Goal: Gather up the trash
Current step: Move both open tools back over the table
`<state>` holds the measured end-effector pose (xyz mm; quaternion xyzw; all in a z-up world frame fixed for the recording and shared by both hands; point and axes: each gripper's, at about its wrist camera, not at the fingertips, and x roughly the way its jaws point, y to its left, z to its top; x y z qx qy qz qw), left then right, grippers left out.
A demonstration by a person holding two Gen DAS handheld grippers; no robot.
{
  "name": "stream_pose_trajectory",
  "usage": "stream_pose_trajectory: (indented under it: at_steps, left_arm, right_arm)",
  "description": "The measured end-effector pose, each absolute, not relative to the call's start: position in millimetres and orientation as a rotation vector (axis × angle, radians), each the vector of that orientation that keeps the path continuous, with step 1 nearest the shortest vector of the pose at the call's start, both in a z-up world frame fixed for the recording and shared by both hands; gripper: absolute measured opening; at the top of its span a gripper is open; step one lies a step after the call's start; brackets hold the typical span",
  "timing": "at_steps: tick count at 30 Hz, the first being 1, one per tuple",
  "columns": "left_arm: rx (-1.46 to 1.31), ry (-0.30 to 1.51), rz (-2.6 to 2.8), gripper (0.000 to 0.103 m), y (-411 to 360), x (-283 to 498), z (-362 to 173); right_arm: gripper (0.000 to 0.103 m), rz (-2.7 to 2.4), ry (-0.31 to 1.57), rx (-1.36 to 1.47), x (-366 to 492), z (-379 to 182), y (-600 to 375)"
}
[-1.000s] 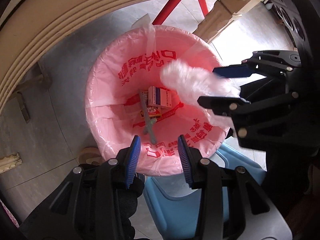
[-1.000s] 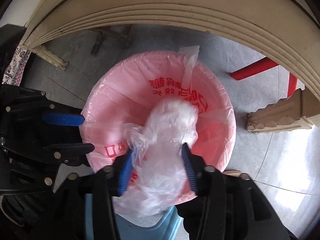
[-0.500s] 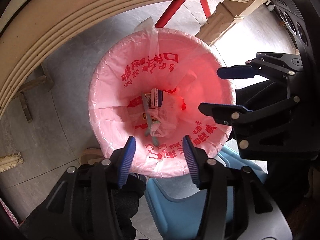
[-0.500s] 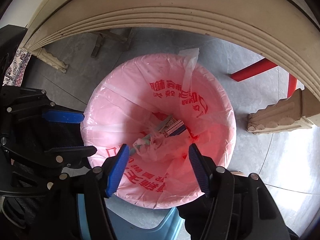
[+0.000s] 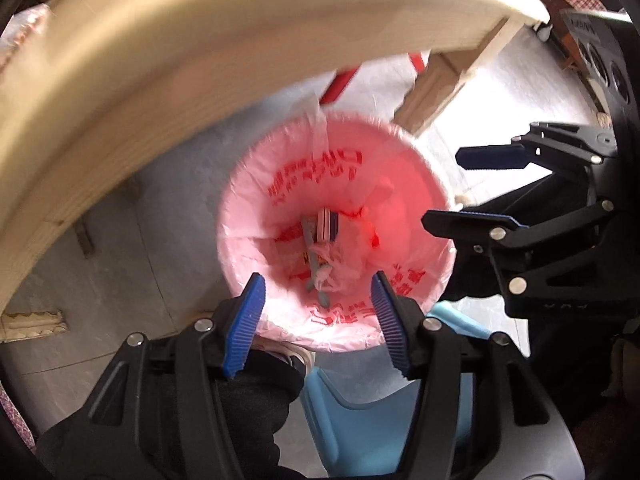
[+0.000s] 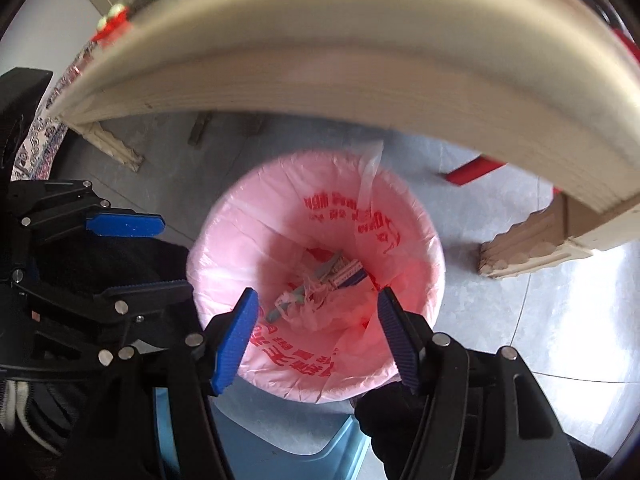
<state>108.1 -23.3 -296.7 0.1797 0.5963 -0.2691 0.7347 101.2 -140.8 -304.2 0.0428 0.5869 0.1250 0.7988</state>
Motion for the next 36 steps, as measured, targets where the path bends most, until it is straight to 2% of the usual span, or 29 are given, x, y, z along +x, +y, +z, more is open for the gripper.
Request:
stream_pose_trajectory:
  at_steps: [3, 6, 15, 24, 30, 36]
  left_arm:
    - [0.373, 1.257, -0.582, 0.056, -19.8, 106.4, -265.9]
    - [0.347, 1.177, -0.564, 0.068, -16.6, 102.5, -226.0]
    - [0.336, 1.032, -0.513, 0.070, -26.1, 106.9, -128.7]
    - [0.369, 0.949, -0.551, 0.071, -41.8, 141.0, -53.5]
    - [0.412, 0.923, -0.559, 0.072, -63.8, 163.1, -30.0]
    - [0.486, 0.906, -0.591, 0.075, -87.9, 184.5, -39.9]
  right_arm:
    - [0.061, 0.262, 1.209, 0.106, 96.3, -277.2, -147.4]
    - [0.065, 0.247, 1.138, 0.108, 89.0, -242.4, -154.7]
    - [0.074, 0.208, 0.938, 0.064, 71.3, -136.4, -179.1]
    - [0.075, 0.188, 0.816, 0.027, 86.3, -52.5, -221.6]
    - [0.075, 0.195, 0.798, 0.028, 118.5, -33.9, -241.0]
    - [0.075, 0.194, 0.811, 0.027, 162.6, -47.4, -254.2]
